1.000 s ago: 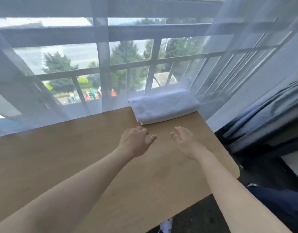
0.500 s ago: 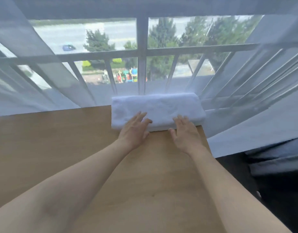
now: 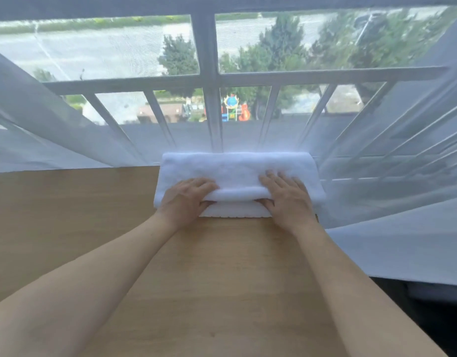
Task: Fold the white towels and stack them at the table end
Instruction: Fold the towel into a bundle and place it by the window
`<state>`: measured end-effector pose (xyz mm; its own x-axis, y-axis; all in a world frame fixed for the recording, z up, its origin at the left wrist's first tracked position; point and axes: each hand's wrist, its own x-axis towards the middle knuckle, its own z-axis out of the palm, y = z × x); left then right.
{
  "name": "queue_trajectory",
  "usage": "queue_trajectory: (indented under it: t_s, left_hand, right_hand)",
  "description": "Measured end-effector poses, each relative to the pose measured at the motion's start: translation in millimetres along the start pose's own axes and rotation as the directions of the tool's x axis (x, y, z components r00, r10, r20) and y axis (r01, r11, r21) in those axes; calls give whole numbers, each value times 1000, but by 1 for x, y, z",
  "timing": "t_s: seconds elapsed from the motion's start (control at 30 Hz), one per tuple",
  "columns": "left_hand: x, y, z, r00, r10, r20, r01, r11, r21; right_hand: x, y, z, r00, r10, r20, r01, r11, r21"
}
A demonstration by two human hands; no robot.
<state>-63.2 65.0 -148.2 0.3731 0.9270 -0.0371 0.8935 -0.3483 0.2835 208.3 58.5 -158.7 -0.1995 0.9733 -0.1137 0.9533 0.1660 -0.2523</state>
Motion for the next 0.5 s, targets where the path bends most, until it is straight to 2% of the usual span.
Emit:
queue_trajectory:
  t_s: [0.1,0.2,0.3,0.43,0.5]
  left_hand:
    - [8,-6,-9,997,-67,-33,67,998,-10]
    - [9,-11,-15,993,-28,-112,31,999,22]
    - [3,-22,-11,995,20,-103,-12,997,76]
    - [8,-26,-20,984,-87,-158,83,996,-33]
    - [9,-28,-36,983,-92,-161,87,996,-36]
  right_hand:
    - [13,7,-11,997,-45,-57,46,999,18]
    - [15,17,-15,998,-65,-2,65,997,36]
    - [10,21,-12,997,-70,-20,71,996,48]
    - [19,14,-20,999,23,-23,-22,996,83]
    - [21,10,-33,999,44,-3,-43,998,43]
